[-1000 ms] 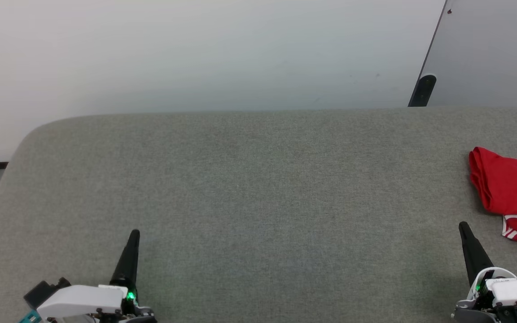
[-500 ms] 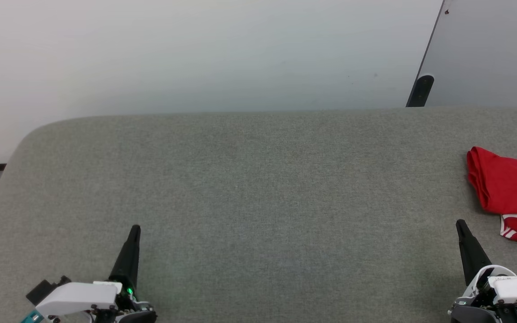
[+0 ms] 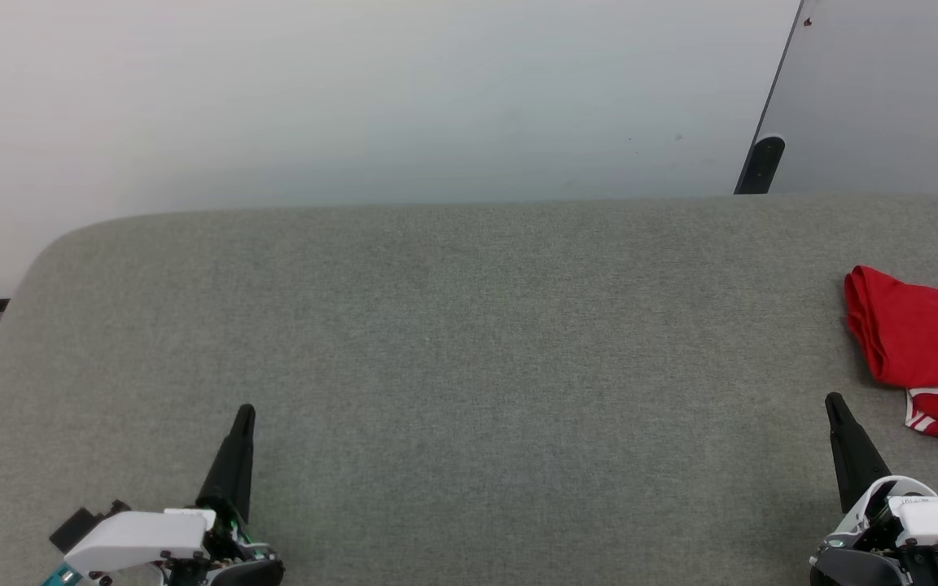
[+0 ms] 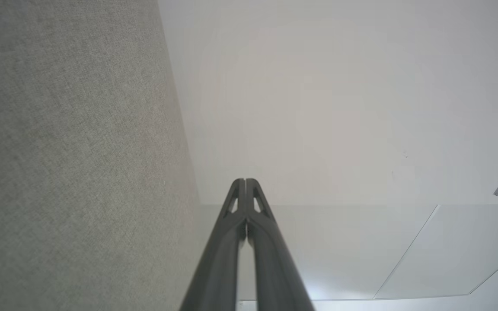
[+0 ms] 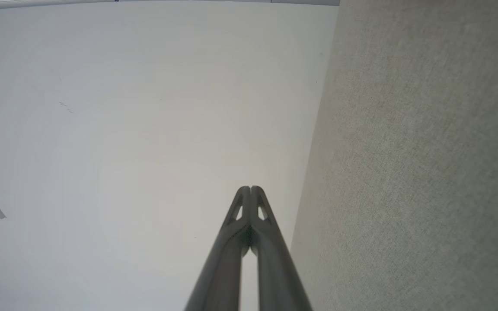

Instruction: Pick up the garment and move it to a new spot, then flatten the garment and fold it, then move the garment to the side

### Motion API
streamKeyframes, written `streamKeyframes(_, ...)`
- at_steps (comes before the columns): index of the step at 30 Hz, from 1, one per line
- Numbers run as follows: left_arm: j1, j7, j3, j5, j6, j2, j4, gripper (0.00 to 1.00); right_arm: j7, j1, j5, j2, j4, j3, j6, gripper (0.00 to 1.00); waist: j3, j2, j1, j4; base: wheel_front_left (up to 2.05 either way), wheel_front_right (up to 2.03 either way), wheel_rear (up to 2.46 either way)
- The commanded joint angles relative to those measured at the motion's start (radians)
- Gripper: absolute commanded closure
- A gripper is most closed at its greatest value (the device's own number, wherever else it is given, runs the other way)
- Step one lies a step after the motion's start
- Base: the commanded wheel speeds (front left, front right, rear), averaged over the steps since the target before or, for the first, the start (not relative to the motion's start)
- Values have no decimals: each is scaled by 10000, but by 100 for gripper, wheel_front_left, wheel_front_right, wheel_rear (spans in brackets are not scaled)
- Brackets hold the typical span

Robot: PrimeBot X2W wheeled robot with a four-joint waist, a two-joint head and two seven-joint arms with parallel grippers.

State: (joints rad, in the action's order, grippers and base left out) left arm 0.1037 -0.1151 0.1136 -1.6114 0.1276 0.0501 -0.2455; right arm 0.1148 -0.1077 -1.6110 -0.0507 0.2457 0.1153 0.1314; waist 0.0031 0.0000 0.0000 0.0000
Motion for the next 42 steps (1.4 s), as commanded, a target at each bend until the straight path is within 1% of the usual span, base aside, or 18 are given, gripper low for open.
streamKeyframes(1, 111, -21, 24, -25, 58, -5, -13, 100, 21, -31, -20, 32, 2, 4, -14, 100, 0, 0, 0, 0, 0, 0, 0)
streamKeyframes(42, 107, -17, 22, -28, 58, -5, -10, 100, 14, -31, -27, 30, 1, -5, -12, 100, 0, 0, 0, 0, 0, 0, 0)
